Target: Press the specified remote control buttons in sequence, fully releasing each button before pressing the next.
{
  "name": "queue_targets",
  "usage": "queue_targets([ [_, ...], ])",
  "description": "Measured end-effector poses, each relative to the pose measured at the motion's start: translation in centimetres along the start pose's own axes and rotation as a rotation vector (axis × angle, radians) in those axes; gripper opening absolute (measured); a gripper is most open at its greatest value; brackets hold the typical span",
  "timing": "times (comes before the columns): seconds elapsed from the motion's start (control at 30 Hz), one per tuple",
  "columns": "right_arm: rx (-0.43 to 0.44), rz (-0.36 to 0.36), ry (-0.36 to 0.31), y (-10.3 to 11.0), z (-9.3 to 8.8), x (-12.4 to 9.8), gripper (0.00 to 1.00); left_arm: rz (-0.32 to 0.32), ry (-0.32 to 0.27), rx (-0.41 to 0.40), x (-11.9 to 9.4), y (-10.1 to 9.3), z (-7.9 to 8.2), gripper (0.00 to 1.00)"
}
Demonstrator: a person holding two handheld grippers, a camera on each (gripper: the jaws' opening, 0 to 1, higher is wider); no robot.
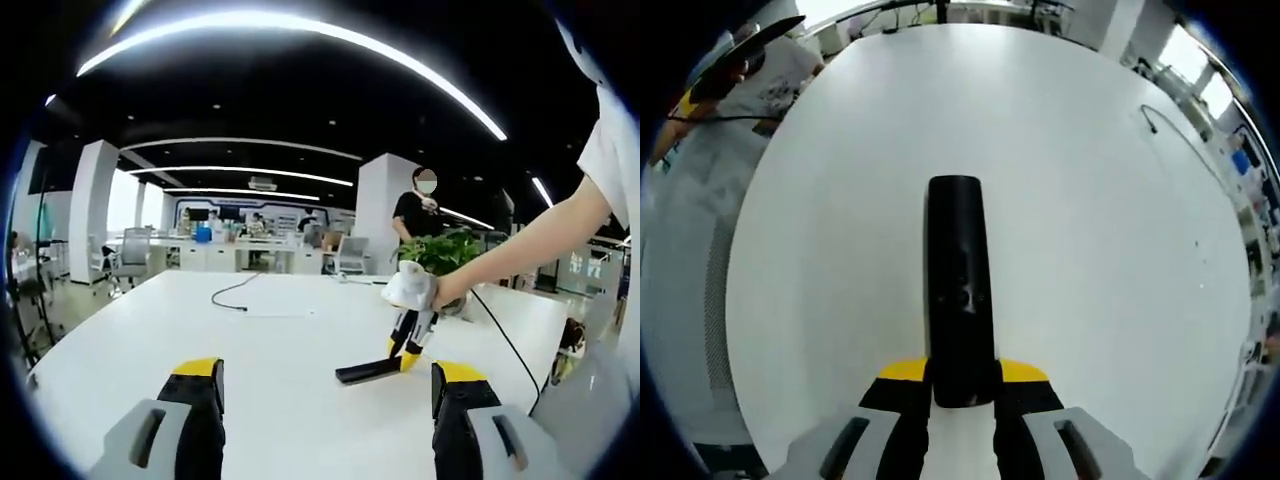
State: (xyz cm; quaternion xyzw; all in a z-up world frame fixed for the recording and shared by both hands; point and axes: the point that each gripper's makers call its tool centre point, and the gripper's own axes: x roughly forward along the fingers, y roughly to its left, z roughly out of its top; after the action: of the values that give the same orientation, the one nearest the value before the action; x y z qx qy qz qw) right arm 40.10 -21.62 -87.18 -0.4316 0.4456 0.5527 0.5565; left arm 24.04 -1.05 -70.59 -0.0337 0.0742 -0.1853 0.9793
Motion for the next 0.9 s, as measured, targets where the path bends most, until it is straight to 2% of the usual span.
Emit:
queue_targets([
  [0.9, -0.009, 0.0, 0.002, -2.2, 0.0, -0.1, 0.21, 0.015, 0.019, -0.006, 0.0, 0.4, -0.4, 0.88],
])
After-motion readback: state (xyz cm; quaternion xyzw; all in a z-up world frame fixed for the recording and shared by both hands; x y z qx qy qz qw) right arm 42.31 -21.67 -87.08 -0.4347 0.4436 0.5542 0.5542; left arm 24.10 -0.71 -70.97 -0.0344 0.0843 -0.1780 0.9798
